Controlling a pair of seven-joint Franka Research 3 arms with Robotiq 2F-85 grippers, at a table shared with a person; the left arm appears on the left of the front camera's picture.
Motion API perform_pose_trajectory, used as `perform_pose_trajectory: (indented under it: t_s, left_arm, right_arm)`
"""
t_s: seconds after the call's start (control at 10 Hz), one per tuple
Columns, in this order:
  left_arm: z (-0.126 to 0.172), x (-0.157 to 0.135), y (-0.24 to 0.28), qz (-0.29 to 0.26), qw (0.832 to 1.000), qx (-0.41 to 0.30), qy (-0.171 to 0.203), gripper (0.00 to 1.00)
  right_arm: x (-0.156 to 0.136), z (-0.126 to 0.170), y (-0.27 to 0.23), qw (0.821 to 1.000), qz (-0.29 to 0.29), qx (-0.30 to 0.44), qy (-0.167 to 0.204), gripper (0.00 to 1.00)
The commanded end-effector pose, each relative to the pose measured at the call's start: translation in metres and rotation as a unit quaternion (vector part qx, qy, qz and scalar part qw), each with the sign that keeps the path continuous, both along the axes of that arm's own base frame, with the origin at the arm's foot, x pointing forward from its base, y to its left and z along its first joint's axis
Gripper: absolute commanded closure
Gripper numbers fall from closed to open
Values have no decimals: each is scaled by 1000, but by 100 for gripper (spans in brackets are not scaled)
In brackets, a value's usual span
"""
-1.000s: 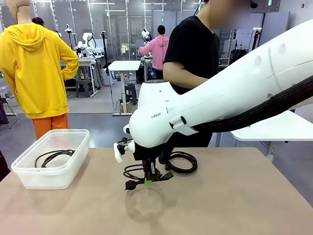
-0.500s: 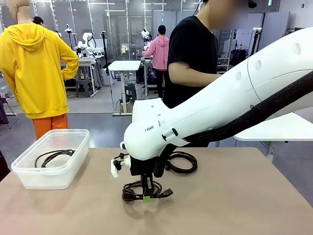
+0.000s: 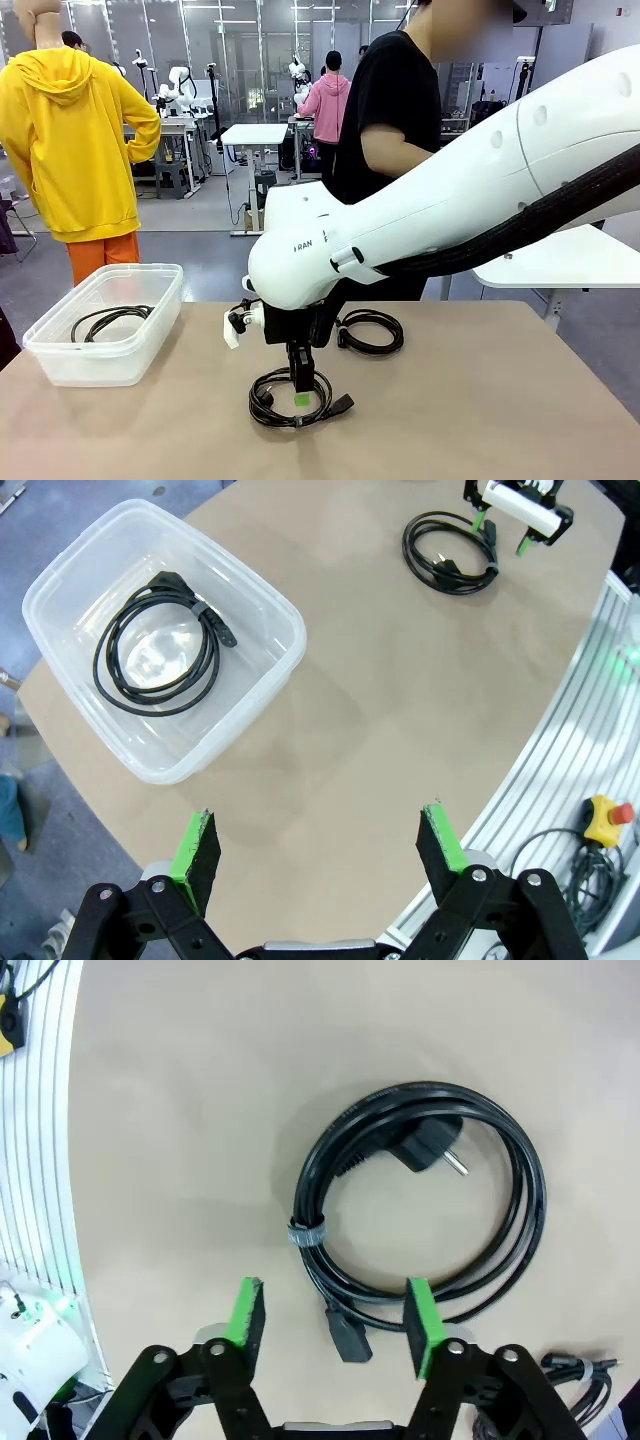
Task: Organize and store the cables.
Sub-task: Place the Power Cable into the Organizing box.
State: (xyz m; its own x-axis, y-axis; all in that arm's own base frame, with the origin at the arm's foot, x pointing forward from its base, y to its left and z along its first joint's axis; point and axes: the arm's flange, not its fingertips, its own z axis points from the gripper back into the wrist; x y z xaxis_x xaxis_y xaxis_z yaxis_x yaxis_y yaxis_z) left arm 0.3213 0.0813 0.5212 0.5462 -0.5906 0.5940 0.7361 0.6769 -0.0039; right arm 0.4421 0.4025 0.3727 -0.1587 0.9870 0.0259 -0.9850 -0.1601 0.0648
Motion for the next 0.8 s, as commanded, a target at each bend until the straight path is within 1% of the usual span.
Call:
perform_pose_trajectory:
  t_s: [0.0,0.1,0.2,0.3,0.4,0.7]
  left_arm:
    - [-10,-1,-16,-12,1000,11,17,0]
    - [-17,0,-34,-10,1000,-2,26,0]
    - [-20,1,-52,-9,999,-8,31,0]
    - [-22,2,-73,-7,1000,-8,29,0]
    - [-23,3,-98,-17,999,-2,34,0]
    - [-29,2,-173,-60,997,36,37,0]
  right_arm:
    - [-2,20,-19,999,-24,-5,-25,0]
    - [0,34,-35,999,-30,-4,-39,0]
    - [0,49,-56,998,-40,-4,-52,4]
    - [-3,67,-89,996,-67,15,-64,0]
    - [-7,83,-122,992,-92,34,-76,0]
    - [-37,117,-222,970,-199,74,-116,0]
